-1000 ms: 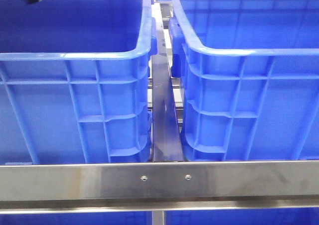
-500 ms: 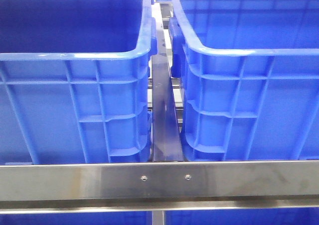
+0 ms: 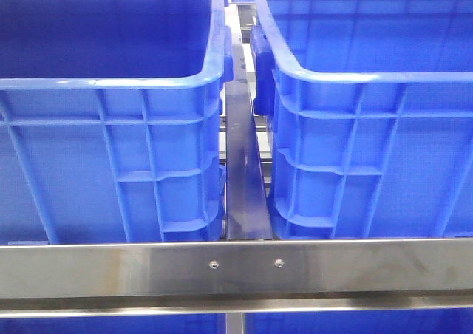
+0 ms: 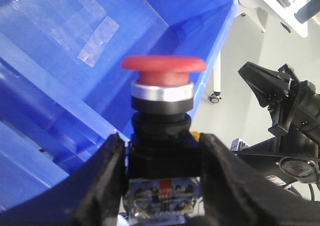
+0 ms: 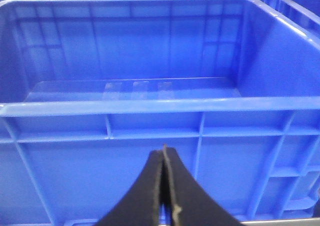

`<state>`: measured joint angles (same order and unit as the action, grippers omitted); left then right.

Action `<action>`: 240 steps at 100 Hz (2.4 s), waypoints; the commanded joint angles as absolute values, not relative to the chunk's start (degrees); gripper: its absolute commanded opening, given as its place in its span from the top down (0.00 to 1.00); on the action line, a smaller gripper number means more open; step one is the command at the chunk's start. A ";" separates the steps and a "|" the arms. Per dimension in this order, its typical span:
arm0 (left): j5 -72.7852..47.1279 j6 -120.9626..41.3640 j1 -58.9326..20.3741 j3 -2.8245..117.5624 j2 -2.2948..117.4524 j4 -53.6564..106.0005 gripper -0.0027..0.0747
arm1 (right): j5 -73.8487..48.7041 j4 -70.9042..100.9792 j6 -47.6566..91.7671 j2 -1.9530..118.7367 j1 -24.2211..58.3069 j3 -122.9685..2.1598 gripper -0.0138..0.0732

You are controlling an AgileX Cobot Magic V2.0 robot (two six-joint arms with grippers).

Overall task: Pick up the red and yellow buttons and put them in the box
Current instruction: 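Lift the red button up out of the bin with the left gripper, then bring the right gripper to the red button and grasp it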

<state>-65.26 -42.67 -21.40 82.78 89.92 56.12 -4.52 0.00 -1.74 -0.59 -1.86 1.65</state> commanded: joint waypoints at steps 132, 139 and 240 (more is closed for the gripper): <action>-64.75 -42.85 -21.86 84.43 87.93 60.67 0.82 | -48.78 0.47 -1.39 35.19 -1.95 -37.98 0.23; -64.75 -42.85 -21.86 84.43 87.93 60.67 0.82 | -48.37 0.54 -1.39 35.19 -1.95 -37.98 0.21; -64.75 -42.85 -21.86 84.43 87.93 60.67 0.82 | -51.45 87.55 40.96 63.21 -1.36 -53.19 0.22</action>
<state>-65.26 -42.67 -21.40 82.78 90.13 56.12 -50.86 74.73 33.87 60.04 -1.82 -51.12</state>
